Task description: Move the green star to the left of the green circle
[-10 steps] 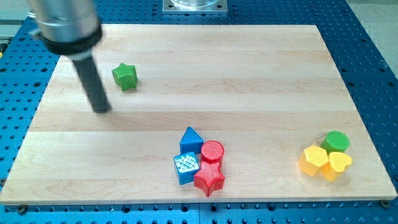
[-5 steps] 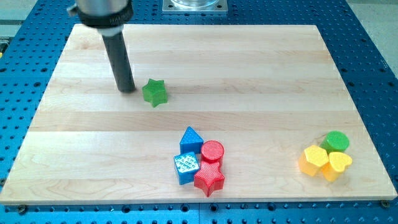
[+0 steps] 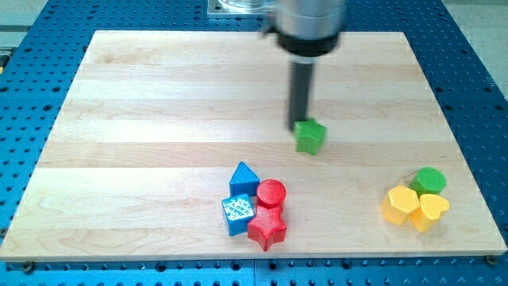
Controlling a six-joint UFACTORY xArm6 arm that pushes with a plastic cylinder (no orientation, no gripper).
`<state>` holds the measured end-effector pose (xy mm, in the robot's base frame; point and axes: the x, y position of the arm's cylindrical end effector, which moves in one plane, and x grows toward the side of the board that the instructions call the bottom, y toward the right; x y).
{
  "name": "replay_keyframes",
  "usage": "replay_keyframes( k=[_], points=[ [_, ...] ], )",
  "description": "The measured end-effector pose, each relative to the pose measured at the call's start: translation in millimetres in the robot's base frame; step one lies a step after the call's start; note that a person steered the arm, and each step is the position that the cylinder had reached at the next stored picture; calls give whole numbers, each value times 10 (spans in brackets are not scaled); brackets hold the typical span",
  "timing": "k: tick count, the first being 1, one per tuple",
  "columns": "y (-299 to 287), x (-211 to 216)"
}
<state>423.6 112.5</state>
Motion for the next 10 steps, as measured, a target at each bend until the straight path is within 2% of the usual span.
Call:
replay_keyframes(
  k=[1,2,4,5,7,10],
  points=[
    [-182,-50],
    [-650,-23],
    [388,422],
    [22,436],
    [393,947],
    [212,981]
  ],
)
